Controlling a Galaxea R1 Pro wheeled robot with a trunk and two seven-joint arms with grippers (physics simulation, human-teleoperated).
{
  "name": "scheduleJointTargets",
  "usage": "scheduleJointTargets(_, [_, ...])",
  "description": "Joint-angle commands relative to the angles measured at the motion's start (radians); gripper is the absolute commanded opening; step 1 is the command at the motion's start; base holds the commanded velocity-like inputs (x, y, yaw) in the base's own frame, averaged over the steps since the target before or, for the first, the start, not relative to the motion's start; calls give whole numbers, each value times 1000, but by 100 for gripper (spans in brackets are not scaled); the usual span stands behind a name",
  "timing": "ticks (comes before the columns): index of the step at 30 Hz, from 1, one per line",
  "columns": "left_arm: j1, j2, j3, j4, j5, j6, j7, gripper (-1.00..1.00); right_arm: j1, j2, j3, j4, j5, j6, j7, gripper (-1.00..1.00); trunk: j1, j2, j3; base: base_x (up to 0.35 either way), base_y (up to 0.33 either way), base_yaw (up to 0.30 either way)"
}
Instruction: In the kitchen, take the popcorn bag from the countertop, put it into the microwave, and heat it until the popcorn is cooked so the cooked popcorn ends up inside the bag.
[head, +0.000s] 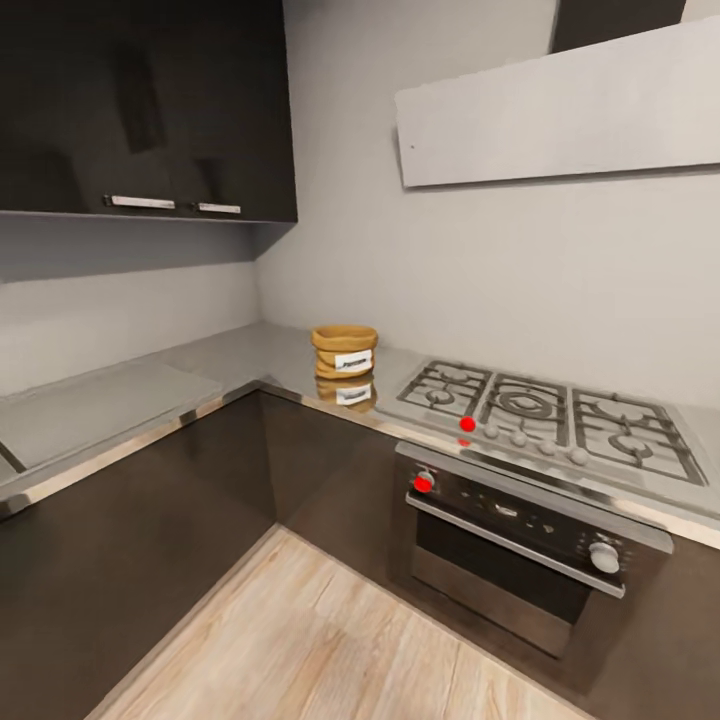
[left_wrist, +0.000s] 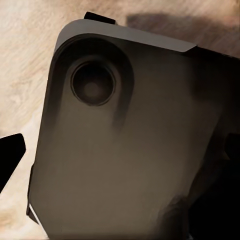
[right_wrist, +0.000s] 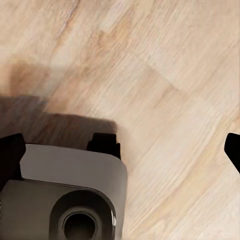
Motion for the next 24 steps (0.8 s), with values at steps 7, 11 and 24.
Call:
scheduleJointTargets(7, [0, 0, 4, -2, 9, -6, 9, 100, -1, 0, -8, 3, 9, -4, 2, 100, 1, 0, -1, 292, 214, 0])
scheduleJointTargets(11, [0, 0, 5, -2, 8, -9, 9, 100, -1, -1, -8, 3, 9, -3, 2, 100, 1, 0, -1, 293, 204, 0])
scheduleJointTargets(24, [0, 0, 5, -2, 8, -11, 9, 100, -1, 4, -8, 3, 5, -3, 2, 100, 1, 0, -1, 293, 174, 0])
